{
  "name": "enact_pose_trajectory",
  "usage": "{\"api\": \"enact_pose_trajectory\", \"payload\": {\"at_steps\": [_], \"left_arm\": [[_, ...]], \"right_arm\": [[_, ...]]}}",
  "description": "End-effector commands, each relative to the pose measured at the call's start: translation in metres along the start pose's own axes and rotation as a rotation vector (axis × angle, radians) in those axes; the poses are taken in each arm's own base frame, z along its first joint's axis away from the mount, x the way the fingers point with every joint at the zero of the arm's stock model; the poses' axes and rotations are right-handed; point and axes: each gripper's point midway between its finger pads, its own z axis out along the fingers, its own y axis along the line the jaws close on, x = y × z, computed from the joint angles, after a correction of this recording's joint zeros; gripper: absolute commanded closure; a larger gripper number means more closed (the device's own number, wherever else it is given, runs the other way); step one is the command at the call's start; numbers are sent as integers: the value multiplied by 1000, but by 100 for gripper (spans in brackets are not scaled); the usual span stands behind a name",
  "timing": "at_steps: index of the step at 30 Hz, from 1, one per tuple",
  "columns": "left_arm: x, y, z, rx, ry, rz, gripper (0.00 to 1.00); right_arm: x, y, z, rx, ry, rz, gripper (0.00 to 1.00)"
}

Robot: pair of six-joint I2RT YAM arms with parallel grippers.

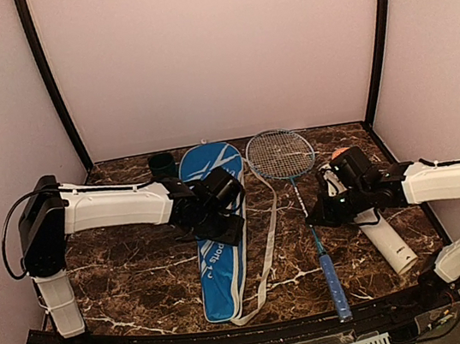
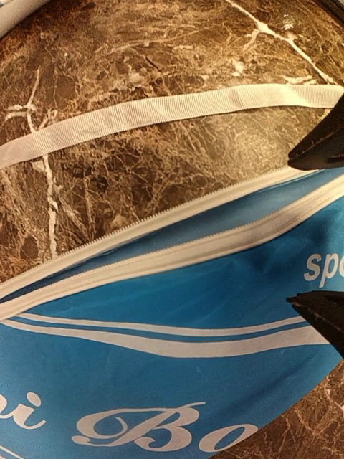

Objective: Pack up the badminton gear

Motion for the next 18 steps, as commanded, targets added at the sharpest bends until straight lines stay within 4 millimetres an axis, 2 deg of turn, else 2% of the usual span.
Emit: {"api": "enact_pose_trajectory", "payload": {"at_steps": [1,8,13,18], "left_arm": [[8,6,1,-121,55,75,39],[15,5,18,-212,91,118,39],[5,18,15,-301,55,97,45],[-4,24,20,-288,37,59,56]], "right_arm": [[14,2,-10,-29,11,-10,100],[22,-6,-10,-28,9,-7,100],[25,-7,-7,-40,19,-7,100],[27,-6,-5,-45,27,-16,100]]}}
